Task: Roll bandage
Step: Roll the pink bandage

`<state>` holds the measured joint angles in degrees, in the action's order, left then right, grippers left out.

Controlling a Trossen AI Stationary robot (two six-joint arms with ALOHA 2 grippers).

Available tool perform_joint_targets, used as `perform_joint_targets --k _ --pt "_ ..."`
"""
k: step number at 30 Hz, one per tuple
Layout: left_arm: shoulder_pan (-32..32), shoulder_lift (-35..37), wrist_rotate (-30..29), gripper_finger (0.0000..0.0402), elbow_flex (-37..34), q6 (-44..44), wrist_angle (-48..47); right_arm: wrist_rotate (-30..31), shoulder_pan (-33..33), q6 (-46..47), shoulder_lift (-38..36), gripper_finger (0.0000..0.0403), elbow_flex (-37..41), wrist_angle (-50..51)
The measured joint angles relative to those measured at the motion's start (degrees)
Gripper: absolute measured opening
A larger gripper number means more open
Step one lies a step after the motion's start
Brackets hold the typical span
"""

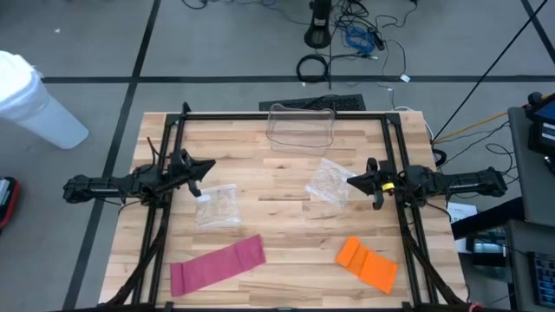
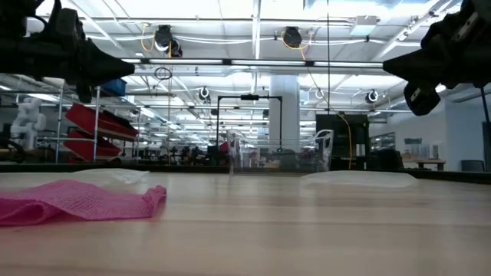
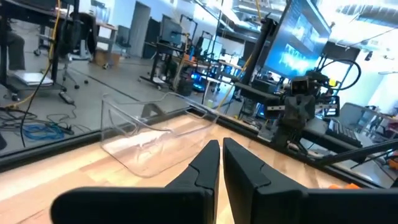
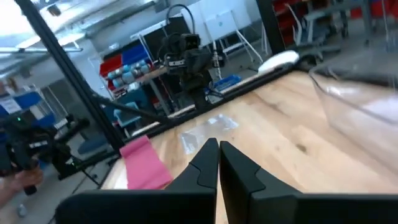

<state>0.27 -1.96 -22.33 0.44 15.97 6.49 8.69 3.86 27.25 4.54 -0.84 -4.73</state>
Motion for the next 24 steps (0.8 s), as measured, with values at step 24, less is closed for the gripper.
perform_joint_targets --k 24 --pt "0.0 -4.4 29.6 0.0026 3.1 10.8 -0.4 -5.8 3.1 -7.0 45.1 0.0000 -1.8 -45.5"
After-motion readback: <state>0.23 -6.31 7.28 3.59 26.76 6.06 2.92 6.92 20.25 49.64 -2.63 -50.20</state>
